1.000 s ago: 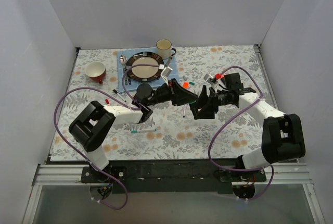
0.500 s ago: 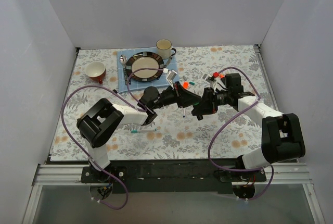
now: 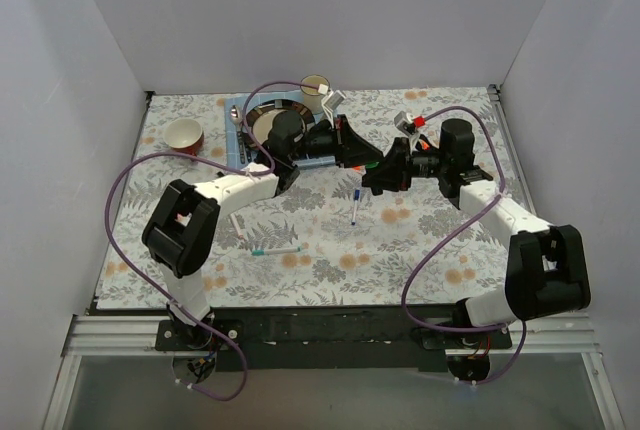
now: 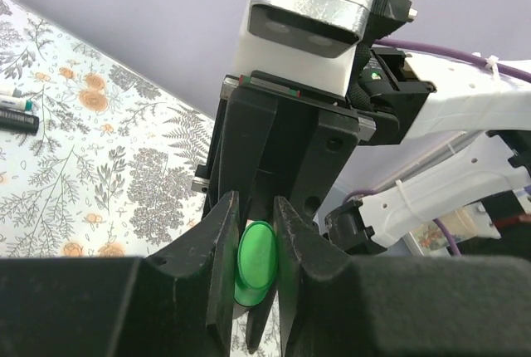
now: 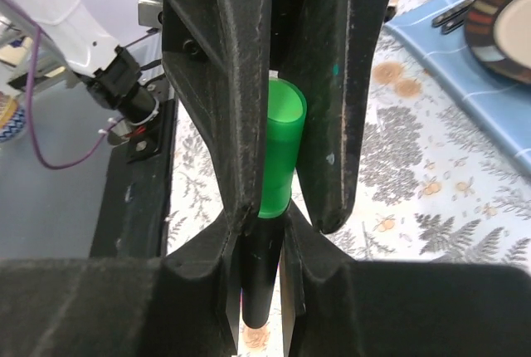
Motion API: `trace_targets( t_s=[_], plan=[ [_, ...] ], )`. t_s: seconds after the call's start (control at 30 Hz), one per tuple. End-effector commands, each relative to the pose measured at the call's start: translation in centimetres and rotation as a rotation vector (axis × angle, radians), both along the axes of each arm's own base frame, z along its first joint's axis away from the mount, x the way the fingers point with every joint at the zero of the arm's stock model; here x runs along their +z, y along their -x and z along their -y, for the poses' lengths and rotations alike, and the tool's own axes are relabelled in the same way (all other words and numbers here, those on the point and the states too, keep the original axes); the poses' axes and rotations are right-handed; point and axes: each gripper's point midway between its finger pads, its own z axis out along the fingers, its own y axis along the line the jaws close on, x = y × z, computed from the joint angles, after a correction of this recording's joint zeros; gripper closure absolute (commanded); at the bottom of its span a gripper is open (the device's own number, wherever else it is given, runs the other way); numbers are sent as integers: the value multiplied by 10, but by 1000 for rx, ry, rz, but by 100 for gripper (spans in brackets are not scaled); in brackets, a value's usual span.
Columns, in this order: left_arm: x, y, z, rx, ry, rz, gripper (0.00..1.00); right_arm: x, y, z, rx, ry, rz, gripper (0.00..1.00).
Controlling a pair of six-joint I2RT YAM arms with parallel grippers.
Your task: Open the pen caps
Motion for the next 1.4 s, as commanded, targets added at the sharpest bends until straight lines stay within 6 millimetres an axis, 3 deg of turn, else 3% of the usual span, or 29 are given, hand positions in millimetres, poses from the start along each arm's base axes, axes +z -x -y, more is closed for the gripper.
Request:
trace_targets(
  t_s=[0.0,0.2,0.23,0.3,0.33,0.4,0.53,0.57,0.6,0.67,0.7,0.73,0.77,0.8,0.83,0.87,0.9,1.03,1.17,1.37],
  plan=[
    [159,-117,-120,556,323,287,100,-28,76,3,236,-32,-271,99],
    [185,-130,-149,618,371,338,100,-31,80,0,264,-34,-288,99],
    [201,-130,-154,626,392,372,100,-31,80,-1,266,-34,-287,99],
    [211,-140,-165,666,393,394,100,-31,82,-1,276,-37,-288,99],
    [227,-139,-169,676,413,429,100,-31,82,-1,278,-38,-293,99],
    [239,-141,-176,707,404,483,100,-29,84,-1,290,-45,-290,99],
    [252,-129,-180,721,374,543,100,-26,83,-1,296,-50,-282,99],
    [235,-128,-178,710,346,514,100,-24,82,-1,294,-52,-265,99],
    [236,-112,-175,660,337,526,100,-21,83,0,280,-43,-278,99],
    [216,-97,-168,582,326,429,97,-14,76,0,268,-50,-168,99],
    [176,-93,-162,539,294,320,85,-13,77,3,245,-34,-191,99],
    [171,-71,-159,466,325,234,74,-9,72,3,241,-40,-98,99],
    [166,-53,-154,414,357,215,56,-9,74,5,228,-28,-106,99],
    [123,-44,-148,394,329,118,50,-8,72,7,219,-30,-80,99],
    [123,-28,-146,380,352,111,44,-6,71,9,218,-36,-67,99],
    [111,-11,-133,342,361,78,35,-5,72,9,218,-41,-61,99],
    [88,-1,-124,332,337,43,32,-5,72,10,219,-42,-60,99],
    [58,24,-90,314,306,24,28,-5,75,9,240,-62,-99,99],
    [32,34,-65,295,309,-9,27,-6,77,9,267,-83,-138,99],
    [12,51,-29,238,290,-12,29,-9,76,10,276,-90,-178,99]
  ],
)
